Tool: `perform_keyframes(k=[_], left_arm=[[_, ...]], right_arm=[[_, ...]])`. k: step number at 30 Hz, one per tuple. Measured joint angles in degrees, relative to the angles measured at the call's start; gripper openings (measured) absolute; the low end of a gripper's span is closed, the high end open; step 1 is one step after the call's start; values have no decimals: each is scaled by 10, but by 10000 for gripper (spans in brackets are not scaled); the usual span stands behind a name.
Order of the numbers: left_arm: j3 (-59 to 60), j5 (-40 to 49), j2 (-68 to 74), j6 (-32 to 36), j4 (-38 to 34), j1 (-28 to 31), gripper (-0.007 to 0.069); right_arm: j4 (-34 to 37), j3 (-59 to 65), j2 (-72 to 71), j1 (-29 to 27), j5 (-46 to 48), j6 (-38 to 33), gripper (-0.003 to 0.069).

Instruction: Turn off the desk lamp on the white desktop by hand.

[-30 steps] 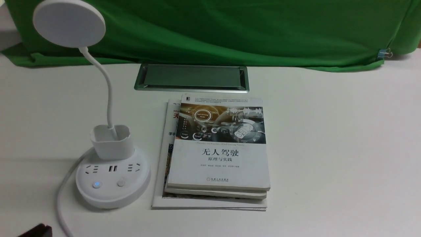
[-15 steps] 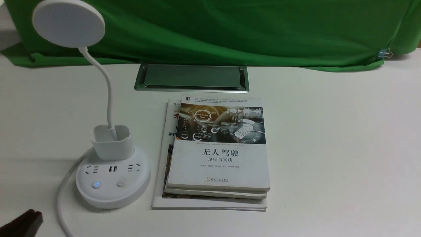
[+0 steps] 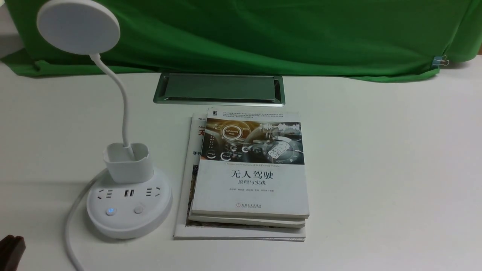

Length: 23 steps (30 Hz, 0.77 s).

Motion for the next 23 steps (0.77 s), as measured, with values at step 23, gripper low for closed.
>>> perform_keyframes(k=[23], left_arm=[[0, -2, 0, 0, -19, 0, 19]], right_arm=[[0, 0, 0, 0, 0, 0, 36]])
